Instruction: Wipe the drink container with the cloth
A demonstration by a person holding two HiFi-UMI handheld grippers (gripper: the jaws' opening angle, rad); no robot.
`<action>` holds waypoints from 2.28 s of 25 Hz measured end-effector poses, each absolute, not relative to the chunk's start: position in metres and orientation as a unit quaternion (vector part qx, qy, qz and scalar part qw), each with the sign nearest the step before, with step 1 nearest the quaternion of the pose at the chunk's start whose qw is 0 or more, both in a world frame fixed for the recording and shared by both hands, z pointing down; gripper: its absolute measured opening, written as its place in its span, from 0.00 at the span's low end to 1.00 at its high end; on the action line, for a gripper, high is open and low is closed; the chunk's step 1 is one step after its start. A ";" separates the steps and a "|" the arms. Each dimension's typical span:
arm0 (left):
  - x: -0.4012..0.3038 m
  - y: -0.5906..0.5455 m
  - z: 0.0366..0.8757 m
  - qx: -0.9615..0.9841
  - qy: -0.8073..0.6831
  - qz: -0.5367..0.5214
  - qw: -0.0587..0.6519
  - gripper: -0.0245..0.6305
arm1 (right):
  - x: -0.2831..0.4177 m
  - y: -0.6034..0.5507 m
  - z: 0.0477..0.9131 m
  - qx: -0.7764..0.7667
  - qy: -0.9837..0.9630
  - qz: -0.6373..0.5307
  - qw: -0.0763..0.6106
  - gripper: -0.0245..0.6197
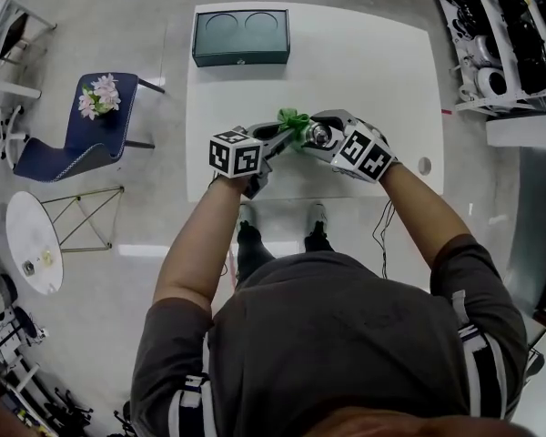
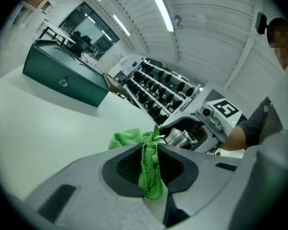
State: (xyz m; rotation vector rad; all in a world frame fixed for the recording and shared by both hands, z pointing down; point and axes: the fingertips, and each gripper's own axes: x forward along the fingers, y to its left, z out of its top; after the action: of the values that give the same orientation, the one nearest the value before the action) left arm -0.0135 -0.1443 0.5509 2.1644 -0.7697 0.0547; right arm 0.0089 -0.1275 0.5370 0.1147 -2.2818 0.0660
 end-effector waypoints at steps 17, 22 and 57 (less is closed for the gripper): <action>0.000 -0.185 0.529 0.915 -0.198 0.162 0.311 0.11 | 0.045 -0.122 0.566 0.171 -0.947 0.108 0.251 0.63; 0.040 -0.182 0.550 0.906 -0.062 0.205 0.365 0.11 | 0.041 -0.117 0.584 0.167 -0.948 0.108 0.248 0.48; 0.024 -0.072 0.504 0.914 -0.216 0.341 0.038 0.11 | 0.045 -0.115 0.585 0.151 -0.943 0.097 0.281 0.46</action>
State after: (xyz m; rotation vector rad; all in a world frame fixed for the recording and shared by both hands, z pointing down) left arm 0.0239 -0.0724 0.5035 2.8043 -0.6640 1.0453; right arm 0.0453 -0.1146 0.5851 0.4046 -2.5276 0.2599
